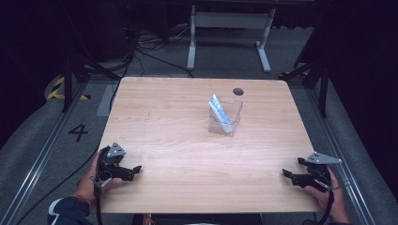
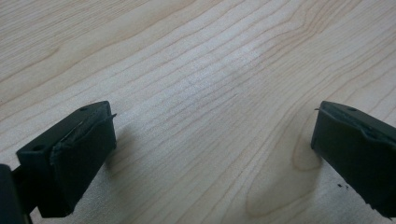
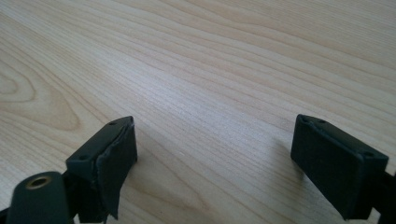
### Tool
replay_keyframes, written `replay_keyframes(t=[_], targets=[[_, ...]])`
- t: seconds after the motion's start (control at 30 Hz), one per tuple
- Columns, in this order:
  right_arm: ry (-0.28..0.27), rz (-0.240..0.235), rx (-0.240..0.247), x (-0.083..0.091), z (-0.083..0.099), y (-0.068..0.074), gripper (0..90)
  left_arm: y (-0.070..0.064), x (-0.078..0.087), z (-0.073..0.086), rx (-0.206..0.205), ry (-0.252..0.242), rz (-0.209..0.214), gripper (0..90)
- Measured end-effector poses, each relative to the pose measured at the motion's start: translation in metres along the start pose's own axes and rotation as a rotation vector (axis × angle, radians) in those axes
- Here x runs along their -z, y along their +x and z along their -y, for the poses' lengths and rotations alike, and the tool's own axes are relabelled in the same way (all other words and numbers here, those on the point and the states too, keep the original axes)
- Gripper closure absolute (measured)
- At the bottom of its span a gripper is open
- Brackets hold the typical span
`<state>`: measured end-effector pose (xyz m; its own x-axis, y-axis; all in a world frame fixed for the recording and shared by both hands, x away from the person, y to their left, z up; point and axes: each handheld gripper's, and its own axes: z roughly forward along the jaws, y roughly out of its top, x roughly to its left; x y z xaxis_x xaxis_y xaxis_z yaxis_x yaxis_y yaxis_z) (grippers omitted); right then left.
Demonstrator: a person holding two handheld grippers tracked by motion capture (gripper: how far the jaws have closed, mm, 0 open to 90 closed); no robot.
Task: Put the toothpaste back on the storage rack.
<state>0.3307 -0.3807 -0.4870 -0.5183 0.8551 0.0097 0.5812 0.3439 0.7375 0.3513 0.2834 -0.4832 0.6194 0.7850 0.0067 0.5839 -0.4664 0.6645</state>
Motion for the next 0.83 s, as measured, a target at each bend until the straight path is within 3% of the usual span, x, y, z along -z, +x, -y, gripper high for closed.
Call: replay_keyframes(t=[0.57,0.83], targets=[[0.006,0.018,-0.014,-0.0012,-0.0009,0.0001,12.4,0.0002,-0.0004,-0.0003,0.000,0.000,0.000,0.3],[0.019,0.036,-0.028,-0.0027,-0.0017,-0.0005,7.2,0.0002,-0.0004,-0.0003,0.001,-0.001,0.000,0.3]])
